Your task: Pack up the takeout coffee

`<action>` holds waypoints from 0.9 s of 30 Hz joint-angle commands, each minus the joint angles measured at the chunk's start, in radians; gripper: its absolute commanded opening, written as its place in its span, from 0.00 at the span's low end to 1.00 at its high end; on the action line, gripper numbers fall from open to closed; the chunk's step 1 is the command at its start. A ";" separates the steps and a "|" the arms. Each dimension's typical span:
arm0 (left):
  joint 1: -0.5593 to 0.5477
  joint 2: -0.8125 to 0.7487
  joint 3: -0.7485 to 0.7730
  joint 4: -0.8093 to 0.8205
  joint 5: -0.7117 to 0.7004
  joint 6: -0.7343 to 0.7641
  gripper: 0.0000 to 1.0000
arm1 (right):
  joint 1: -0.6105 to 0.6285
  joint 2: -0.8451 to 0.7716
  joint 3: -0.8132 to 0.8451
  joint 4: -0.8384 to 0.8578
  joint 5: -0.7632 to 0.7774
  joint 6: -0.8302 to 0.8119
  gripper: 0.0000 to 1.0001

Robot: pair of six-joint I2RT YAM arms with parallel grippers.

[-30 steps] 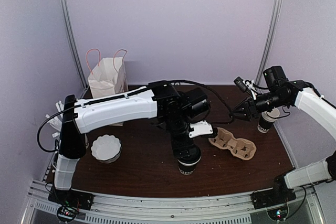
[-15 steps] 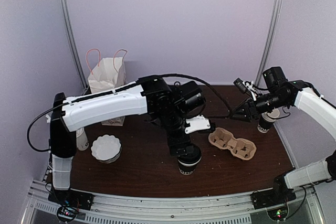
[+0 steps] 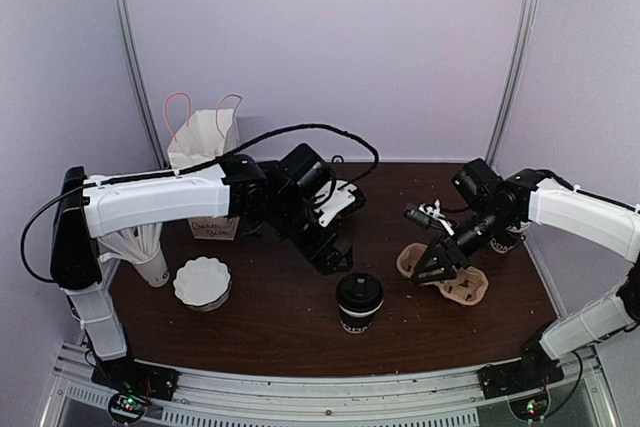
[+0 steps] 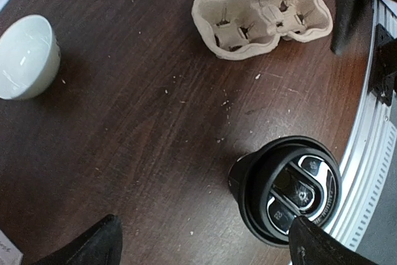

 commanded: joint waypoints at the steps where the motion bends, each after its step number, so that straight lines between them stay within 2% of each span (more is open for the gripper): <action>1: 0.028 -0.033 -0.121 0.271 0.129 -0.178 0.96 | 0.050 0.066 -0.004 0.043 -0.021 0.065 0.65; 8: 0.038 -0.004 -0.192 0.366 0.199 -0.217 0.92 | 0.100 0.209 0.033 0.036 -0.060 0.089 0.66; 14: 0.038 0.023 -0.188 0.365 0.214 -0.220 0.89 | 0.125 0.253 0.045 0.071 -0.123 0.120 0.65; 27: 0.039 0.051 -0.211 0.350 0.256 -0.227 0.79 | 0.137 0.341 0.110 0.039 -0.166 0.104 0.60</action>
